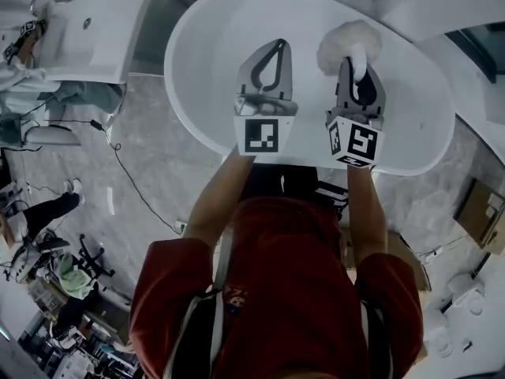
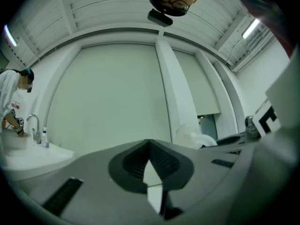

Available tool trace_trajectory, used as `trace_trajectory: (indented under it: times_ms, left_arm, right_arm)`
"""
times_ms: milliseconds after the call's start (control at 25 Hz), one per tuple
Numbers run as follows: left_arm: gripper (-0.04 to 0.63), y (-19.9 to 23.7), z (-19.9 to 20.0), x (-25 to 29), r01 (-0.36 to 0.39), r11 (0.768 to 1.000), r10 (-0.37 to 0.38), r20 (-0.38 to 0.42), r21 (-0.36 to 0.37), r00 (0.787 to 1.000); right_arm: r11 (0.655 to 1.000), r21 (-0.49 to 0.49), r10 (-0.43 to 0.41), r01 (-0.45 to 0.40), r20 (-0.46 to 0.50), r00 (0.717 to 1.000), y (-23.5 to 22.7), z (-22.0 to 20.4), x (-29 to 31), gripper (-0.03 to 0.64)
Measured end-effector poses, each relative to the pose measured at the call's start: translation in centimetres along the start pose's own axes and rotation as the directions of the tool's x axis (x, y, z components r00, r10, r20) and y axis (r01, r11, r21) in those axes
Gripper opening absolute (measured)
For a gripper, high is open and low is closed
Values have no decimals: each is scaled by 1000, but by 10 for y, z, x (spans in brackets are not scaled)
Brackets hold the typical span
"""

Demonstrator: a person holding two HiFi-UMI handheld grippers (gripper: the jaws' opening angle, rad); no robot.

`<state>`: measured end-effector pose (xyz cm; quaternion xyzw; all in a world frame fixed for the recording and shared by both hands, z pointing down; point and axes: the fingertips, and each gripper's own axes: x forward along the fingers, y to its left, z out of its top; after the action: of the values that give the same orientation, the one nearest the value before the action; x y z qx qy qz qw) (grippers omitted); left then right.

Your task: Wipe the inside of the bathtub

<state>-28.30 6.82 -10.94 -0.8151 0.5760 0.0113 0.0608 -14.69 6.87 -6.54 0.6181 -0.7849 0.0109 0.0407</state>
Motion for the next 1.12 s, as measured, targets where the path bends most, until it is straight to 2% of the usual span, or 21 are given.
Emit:
trace_trajectory:
  times_ms: [120, 240, 280, 360, 440, 720, 960, 1120]
  left_arm:
    - [15, 18, -32, 16, 29, 1000, -29, -22, 10, 999]
    - [15, 40, -67, 31, 38, 999, -37, -42, 16, 998]
    - [15, 48, -77, 36, 31, 1000, -30, -40, 6, 999]
    - [15, 61, -98, 43, -4, 998, 2, -35, -65, 999]
    - [15, 67, -122, 50, -24, 995, 20, -46, -93, 999]
    - [15, 48, -242, 77, -78, 992, 68, -101, -102, 993]
    - [15, 25, -362, 95, -143, 983, 125, -149, -115, 981]
    - [15, 23, -427, 97, -156, 983, 136, -186, -101, 973]
  right_arm:
    - [1000, -28, 8, -9, -43, 999, 13, -29, 35, 97]
    - [1000, -17, 13, -15, -88, 996, 27, -63, 70, 97]
    - [1000, -10, 17, -18, -103, 995, 31, -74, 80, 97]
    - [1000, 2, 31, -31, -133, 991, 39, -100, 98, 97]
    - [999, 18, 47, -44, -165, 985, 42, -130, 112, 97]
    - [995, 45, 92, -83, -234, 968, 22, -269, 147, 97]
    - [991, 31, 137, -133, -264, 955, 9, -388, 173, 97]
    - [988, 1, 146, -152, -270, 952, 14, -450, 193, 97]
